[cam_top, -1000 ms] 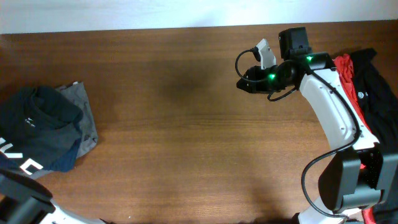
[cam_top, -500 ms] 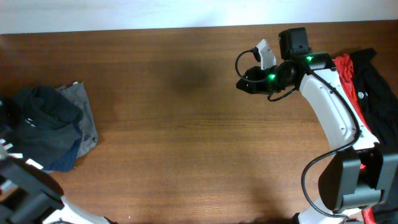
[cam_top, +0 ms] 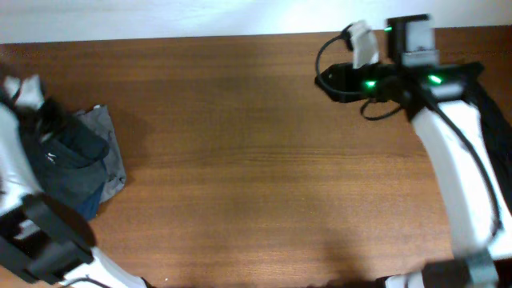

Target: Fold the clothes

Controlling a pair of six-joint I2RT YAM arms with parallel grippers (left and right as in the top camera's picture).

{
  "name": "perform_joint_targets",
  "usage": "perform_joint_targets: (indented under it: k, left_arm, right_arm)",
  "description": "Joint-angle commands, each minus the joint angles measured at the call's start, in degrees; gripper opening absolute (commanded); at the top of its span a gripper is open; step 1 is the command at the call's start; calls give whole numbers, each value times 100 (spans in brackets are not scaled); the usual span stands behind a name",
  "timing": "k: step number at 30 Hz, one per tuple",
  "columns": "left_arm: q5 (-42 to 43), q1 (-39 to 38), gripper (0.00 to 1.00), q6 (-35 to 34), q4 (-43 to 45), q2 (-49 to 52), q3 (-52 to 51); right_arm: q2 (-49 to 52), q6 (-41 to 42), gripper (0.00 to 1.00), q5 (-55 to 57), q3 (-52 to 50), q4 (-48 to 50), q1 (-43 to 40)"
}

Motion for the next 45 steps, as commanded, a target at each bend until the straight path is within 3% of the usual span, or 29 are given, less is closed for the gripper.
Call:
perform_joint_targets:
  k: [1,2,3,4,5,11,15,45]
  left_arm:
    - [330,-901,75,407,-118,-951,260]
    - [328,-1204,93,409,-157,-1113,260]
    - [293,-1504,99,409,-205,-1259,260]
    - [219,-1753,99,407,-247,-1364,260]
    - [85,-2033,99,407,-295,-1469,260]
    - [-977,-3285,99,387,-667,-1698,260]
    - [-1305,-3633,99,389,-769,-1692,254]
    - [-1283,-3676,99,389,-754,-1692,254]
  right_arm:
    - [-682,-363,49,409,173,4,20]
    - [-822,-361,53,505,173,-4,20]
    - [-968,-358,59,601,173,-22,20]
    - [-1075,-358,72,647,173,-50,20]
    - [-1174,-358,99,645,173,-68,20]
    - [-1473,-358,99,640,173,-260,20]
    - [-1447,-358,99,640,170,-444,20]
    - [-1338,-361,99,651,170,-651,17]
